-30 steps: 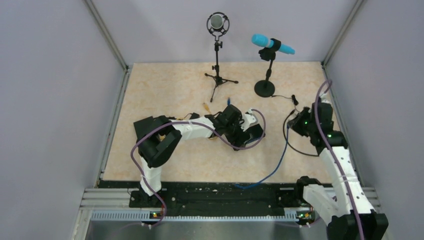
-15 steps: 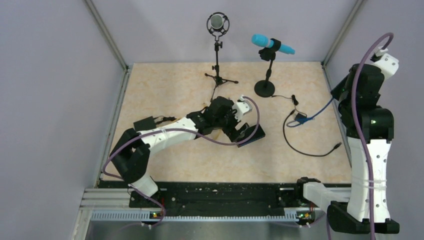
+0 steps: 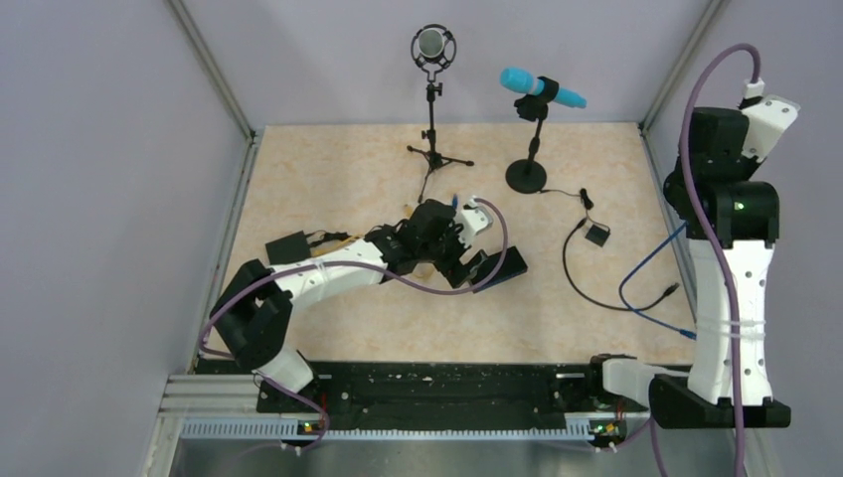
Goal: Pull the plug from the switch port
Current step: Place the connector at the center of the board.
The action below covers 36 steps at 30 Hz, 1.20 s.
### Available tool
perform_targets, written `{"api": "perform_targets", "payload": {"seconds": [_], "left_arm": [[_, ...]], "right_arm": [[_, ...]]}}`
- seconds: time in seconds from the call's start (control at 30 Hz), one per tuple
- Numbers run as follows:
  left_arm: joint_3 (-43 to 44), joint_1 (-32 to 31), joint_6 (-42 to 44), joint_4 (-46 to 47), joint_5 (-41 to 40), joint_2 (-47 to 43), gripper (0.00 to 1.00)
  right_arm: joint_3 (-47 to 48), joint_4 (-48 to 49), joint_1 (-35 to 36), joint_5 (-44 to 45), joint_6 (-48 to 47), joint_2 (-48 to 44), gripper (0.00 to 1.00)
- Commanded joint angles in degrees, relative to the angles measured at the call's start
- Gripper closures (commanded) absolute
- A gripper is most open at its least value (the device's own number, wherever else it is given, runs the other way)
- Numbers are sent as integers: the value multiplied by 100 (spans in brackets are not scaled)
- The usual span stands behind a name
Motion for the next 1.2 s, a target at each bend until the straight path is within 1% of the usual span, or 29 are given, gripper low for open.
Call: {"api": "perform_targets", "payload": {"seconds": [0.0, 0.07, 0.1, 0.17, 0.2, 0.23, 0.3, 0.37, 0.5, 0.57, 0.67, 0.7, 0.73, 0.77, 0.87, 0.93, 1.03, 1.1, 1.17], "left_arm": [[-131, 28, -127, 362, -71, -369, 1], [-179, 36, -173, 414, -82, -405, 1], [-181, 32, -182, 368, -88, -409, 1], [-213, 36, -204, 304, -119, -452, 1], [-254, 37, -206, 295, -151, -497, 1], [-318, 37, -216, 297, -195, -560, 1], [-482, 43, -251, 337, -275, -708, 1], [-643, 58, -317, 417, -293, -851, 1], [-798, 76, -363, 469, -327, -965, 1], [-802, 96, -370, 449, -371, -976, 1], [-829, 128, -495, 534, -445, -1037, 1], [-850, 133, -561, 577, -471, -1070, 1], [-876, 149, -626, 593, -498, -1121, 1], [-906, 157, -680, 593, -541, -1167, 1], [-1112, 187, -969, 611, -904, -1395, 1], [-1331, 237, -1177, 678, -1161, -1598, 1], [-1662, 351, -1558, 788, -1627, -1969, 1], [-1870, 484, -1775, 807, -1881, -2238, 1], [-2038, 620, -1972, 815, -2077, -2537, 1]], "right_arm": [[-658, 324, -16, -184, -128, 557, 100], [-1113, 567, -14, -752, 52, 923, 100], [-1394, 892, -14, -944, 200, 1096, 100], [-2079, 1700, -14, -1393, 99, 1451, 100], [-2261, 1930, -14, -1473, 199, 1733, 100], [-2427, 2153, -16, -1737, 146, 2076, 100], [-2439, 2270, -19, -2155, 120, 2530, 100], [-2445, 2487, -22, -2307, 78, 2966, 100], [-2556, 3022, -23, -2634, -95, 3126, 100], [-2512, 3108, -23, -2820, -150, 3203, 100], [-2429, 3118, -23, -2988, -254, 3291, 87], [-2401, 3095, -23, -3025, -267, 3272, 81], [-2394, 3071, -23, -3067, -278, 3232, 70], [-2385, 3043, -23, -3116, -261, 3126, 57], [-2464, 3054, -23, -3435, -186, 2730, 41], [-2609, 3105, -27, -3760, -115, 2361, 35], [-2970, 3227, 58, -4360, 3, 1776, 31], [-3207, 3234, 311, -4645, 98, 1476, 29], [-3479, 3263, 787, -4787, 251, 1231, 28]]}}
